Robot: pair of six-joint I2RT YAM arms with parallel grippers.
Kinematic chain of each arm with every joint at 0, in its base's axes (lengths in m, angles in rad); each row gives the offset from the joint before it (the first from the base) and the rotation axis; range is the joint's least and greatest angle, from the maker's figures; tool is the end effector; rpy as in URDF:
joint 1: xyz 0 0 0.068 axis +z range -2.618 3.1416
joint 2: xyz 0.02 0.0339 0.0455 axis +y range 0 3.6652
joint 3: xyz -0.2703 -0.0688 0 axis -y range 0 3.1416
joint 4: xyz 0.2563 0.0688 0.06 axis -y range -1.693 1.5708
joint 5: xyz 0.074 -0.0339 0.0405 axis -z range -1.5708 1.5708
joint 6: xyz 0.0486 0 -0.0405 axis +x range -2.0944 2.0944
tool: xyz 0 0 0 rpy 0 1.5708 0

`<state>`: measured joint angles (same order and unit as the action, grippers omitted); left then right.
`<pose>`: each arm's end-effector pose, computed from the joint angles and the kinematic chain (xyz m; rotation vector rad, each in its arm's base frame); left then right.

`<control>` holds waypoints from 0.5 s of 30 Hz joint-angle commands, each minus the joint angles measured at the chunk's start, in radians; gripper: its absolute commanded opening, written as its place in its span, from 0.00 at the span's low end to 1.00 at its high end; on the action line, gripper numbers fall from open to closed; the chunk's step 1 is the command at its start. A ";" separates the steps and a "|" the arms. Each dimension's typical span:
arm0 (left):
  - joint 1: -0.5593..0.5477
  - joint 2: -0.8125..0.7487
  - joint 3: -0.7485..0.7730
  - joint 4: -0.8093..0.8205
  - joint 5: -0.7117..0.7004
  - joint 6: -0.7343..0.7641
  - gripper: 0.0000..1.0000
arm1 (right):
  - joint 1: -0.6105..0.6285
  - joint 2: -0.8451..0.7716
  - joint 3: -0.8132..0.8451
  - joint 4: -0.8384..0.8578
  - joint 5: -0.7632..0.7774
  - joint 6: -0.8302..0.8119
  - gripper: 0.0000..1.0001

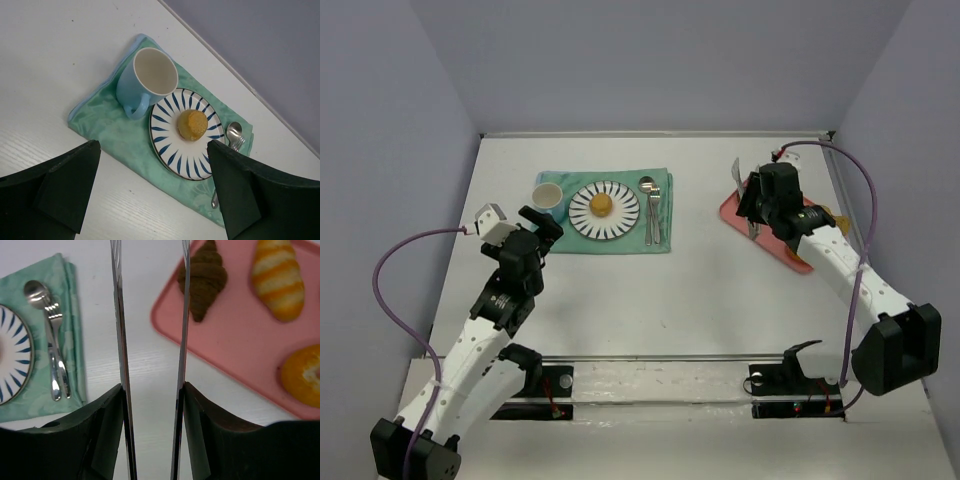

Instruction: Place the bread

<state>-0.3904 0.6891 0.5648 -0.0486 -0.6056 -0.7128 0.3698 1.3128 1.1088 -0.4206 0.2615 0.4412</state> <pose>0.1820 -0.0450 0.2935 -0.6987 1.5731 -0.2903 0.2957 0.1012 0.3110 0.2236 2.1649 0.1761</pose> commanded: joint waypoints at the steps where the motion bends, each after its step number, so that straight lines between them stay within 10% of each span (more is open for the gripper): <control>1: 0.005 -0.016 -0.005 0.043 -0.010 0.007 0.99 | -0.089 -0.082 -0.069 -0.059 0.016 0.022 0.53; 15: 0.005 -0.010 -0.005 0.043 0.009 0.021 0.99 | -0.173 0.026 -0.070 -0.070 -0.091 -0.032 0.60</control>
<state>-0.3904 0.6842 0.5648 -0.0483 -0.5869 -0.7109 0.2169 1.2984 1.0122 -0.5083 0.2092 0.4366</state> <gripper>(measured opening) 0.990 0.580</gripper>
